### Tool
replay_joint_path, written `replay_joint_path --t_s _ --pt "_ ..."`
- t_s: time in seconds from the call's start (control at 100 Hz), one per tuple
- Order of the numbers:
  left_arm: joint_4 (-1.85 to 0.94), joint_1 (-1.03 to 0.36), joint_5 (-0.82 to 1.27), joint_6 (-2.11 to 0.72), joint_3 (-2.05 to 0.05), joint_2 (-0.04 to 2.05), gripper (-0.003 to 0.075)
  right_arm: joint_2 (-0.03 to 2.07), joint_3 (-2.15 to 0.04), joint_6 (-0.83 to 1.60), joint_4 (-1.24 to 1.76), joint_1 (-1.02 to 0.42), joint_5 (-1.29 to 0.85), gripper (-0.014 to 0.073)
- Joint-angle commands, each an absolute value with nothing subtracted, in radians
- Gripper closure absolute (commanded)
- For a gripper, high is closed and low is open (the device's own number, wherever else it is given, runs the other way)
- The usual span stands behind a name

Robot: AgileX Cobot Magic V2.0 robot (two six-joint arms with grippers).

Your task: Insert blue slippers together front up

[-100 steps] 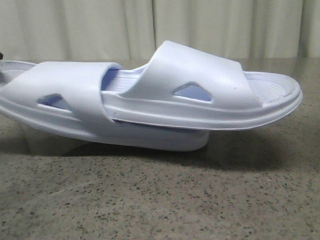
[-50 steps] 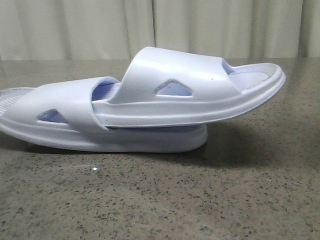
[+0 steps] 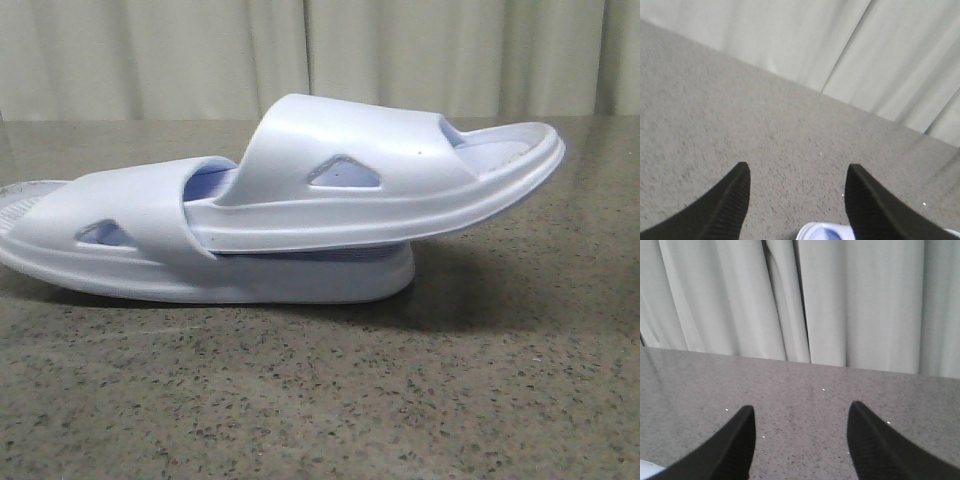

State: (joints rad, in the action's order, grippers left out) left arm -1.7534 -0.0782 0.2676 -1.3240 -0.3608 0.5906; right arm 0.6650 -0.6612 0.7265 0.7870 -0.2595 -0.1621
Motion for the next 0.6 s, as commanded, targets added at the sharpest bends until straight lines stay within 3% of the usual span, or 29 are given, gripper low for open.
replay_joint_path --t_s 0.0,0.31,0.59 --pt "-1.698 -0.085 0.256 -1.336 -0.398 0.513 0.0347 0.628 -0.628 0.742 0.75 -0.251 -0.034 0.0243" --pt "-1.596 -0.085 0.227 -1.336 -0.352 0.288 0.0347 0.392 -0.372 0.744 0.744 -0.251 0.175 0.0243" --pt "-1.596 -0.085 0.184 -1.336 -0.206 0.222 0.0347 0.251 -0.26 0.805 0.744 -0.251 0.092 0.0243"
